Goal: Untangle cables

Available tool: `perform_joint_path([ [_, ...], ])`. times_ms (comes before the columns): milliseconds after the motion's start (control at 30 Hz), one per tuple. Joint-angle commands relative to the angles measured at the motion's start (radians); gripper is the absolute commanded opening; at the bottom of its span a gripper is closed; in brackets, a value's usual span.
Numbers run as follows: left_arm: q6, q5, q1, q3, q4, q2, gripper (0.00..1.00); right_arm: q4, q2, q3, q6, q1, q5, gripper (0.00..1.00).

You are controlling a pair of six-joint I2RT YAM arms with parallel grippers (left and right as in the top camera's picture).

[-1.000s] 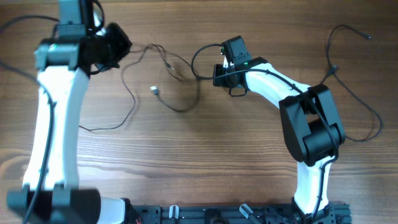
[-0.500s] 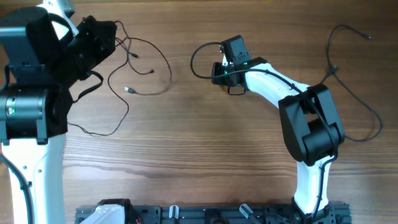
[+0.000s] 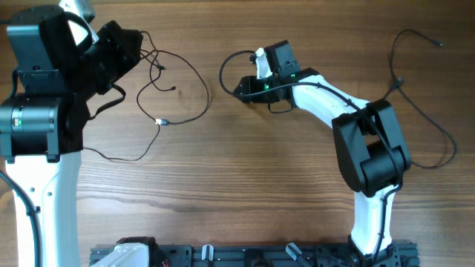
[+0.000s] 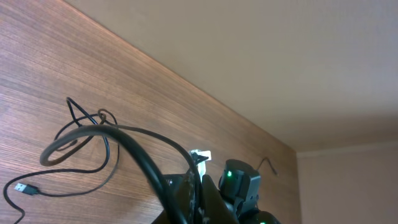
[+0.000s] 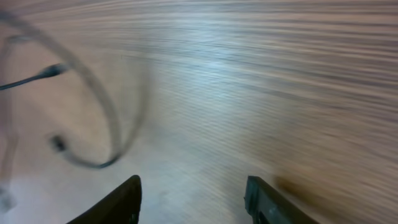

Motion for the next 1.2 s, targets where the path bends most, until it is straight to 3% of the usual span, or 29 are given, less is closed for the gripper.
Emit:
perform_joint_path([
  [0,0.015,0.016,-0.001,0.009,-0.004,0.010,0.04,0.043,0.031,-0.003,-0.077,0.002,-0.289,0.62],
  [167,0.014,0.020,-0.001,0.009,-0.020,0.021,0.04,0.310,0.031,-0.003,-0.053,0.004,-0.772,0.67],
  [333,0.000,0.037,-0.001,0.009,-0.036,0.038,0.04,0.713,0.031,-0.003,0.261,0.054,-0.804,0.68],
  [433,0.000,0.043,-0.001,0.009,-0.041,0.044,0.04,0.808,0.031,-0.003,0.339,0.084,-0.724,0.71],
  [600,-0.027,0.058,-0.001,0.009,-0.074,0.045,0.04,0.797,0.031,-0.003,0.389,0.139,-0.474,0.81],
  [800,-0.043,0.064,-0.001,0.008,-0.116,0.048,0.04,0.779,0.031,-0.003,0.376,0.169,-0.400,0.84],
  [967,0.007,0.064,-0.005,-0.016,-0.177,0.060,0.04,0.562,0.031,-0.003,0.333,0.107,-0.320,0.80],
  [1167,0.014,0.073,-0.053,-0.111,-0.233,0.131,0.04,0.255,0.031,-0.003,0.156,0.003,-0.296,0.79],
])
